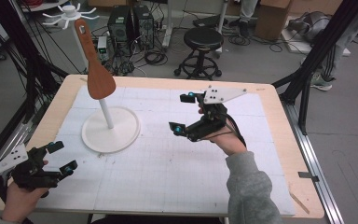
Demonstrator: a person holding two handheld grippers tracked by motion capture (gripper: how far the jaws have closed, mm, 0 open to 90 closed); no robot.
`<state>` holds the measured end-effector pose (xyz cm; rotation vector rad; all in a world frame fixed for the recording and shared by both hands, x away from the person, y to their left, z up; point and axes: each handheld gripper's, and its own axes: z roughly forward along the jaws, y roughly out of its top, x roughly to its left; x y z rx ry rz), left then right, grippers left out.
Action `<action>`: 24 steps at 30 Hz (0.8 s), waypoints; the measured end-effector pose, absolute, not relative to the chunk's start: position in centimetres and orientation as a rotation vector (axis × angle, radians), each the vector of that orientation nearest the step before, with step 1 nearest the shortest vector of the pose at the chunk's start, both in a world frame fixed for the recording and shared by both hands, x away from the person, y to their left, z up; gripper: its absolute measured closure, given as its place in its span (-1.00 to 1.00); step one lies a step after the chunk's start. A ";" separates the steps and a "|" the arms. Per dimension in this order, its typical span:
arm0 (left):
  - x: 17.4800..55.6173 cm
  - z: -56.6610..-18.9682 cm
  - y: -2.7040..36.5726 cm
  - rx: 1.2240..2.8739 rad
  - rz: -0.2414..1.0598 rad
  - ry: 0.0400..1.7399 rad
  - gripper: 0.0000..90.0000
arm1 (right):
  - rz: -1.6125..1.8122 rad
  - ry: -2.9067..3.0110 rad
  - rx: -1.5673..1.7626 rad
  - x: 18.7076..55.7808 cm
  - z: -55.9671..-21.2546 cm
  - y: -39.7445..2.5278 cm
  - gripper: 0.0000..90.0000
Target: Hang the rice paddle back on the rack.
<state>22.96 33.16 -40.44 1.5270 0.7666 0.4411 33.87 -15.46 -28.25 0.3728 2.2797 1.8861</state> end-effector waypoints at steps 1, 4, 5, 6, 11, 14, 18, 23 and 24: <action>22.9 -40.4 33.0 1.528 0.441 0.762 -0.96 | 1.870 2.291 0.373 33.6 -28.7 -15.8 -1.00; 22.9 -40.4 32.7 1.538 0.439 0.752 -0.96 | 1.857 2.290 0.379 33.0 -29.7 -16.4 -1.00; 22.9 -40.4 32.6 1.541 0.439 0.751 -0.96 | 1.855 2.285 0.383 32.8 -30.0 -16.6 -1.00; 22.9 -40.4 32.5 1.543 0.439 0.750 -0.96 | 1.857 2.281 0.381 32.6 -30.3 -16.8 -1.00; 23.0 -40.4 32.1 1.558 0.440 0.738 -0.96 | 1.842 2.278 0.414 31.9 -32.2 -17.7 -1.00; 23.0 -40.5 32.1 1.558 0.438 0.741 -0.96 | 1.834 2.282 0.461 31.7 -33.4 -18.4 -1.00; 23.1 -40.6 31.9 1.566 0.437 0.738 -0.96 | 1.842 2.269 0.510 31.4 -34.9 -19.4 -1.00; 23.2 -40.7 31.8 1.571 0.430 0.742 -0.96 | 1.837 2.261 0.575 31.3 -36.6 -20.9 -1.00; 23.2 -40.7 31.8 1.569 0.429 0.742 -0.96 | 1.837 2.255 0.585 31.3 -36.8 -21.1 -1.00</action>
